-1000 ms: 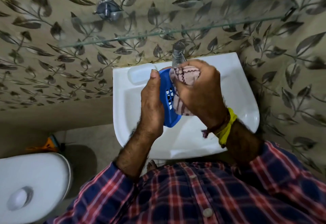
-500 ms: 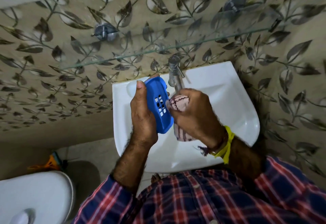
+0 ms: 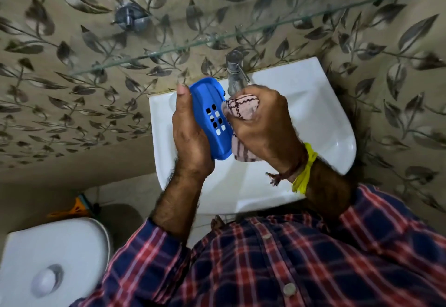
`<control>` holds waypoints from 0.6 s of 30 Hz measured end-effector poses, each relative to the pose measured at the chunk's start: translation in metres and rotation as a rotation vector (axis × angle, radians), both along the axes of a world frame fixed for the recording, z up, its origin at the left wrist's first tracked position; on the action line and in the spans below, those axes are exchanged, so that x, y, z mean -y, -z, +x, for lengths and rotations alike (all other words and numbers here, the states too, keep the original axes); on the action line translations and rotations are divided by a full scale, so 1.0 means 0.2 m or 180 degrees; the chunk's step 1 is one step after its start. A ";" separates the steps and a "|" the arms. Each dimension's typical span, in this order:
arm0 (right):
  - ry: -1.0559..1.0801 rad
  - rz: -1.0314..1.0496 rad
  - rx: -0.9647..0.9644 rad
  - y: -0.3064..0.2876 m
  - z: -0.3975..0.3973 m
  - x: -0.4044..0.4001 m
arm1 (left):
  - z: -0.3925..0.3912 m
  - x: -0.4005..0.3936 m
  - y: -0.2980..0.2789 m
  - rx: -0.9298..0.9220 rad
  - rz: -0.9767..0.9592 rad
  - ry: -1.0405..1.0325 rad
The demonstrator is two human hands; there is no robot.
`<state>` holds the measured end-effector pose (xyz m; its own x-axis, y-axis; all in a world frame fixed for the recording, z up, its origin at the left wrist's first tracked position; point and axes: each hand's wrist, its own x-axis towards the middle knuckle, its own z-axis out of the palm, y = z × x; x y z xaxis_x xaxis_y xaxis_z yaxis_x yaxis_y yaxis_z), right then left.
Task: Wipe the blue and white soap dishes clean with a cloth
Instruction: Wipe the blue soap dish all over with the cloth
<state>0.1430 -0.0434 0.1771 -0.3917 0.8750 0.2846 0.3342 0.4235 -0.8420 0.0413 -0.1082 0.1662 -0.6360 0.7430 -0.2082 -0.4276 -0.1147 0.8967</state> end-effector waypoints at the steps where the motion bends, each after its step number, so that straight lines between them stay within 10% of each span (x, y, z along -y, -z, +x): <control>1: -0.0042 -0.0057 0.0057 0.00 0.00 0.00 | -0.01 0.00 0.00 -0.0003 0.0050 -0.0004; 18: -0.0432 -0.0986 0.0574 0.00 0.07 0.04 | -0.04 -0.02 0.00 0.0080 0.0184 -0.0190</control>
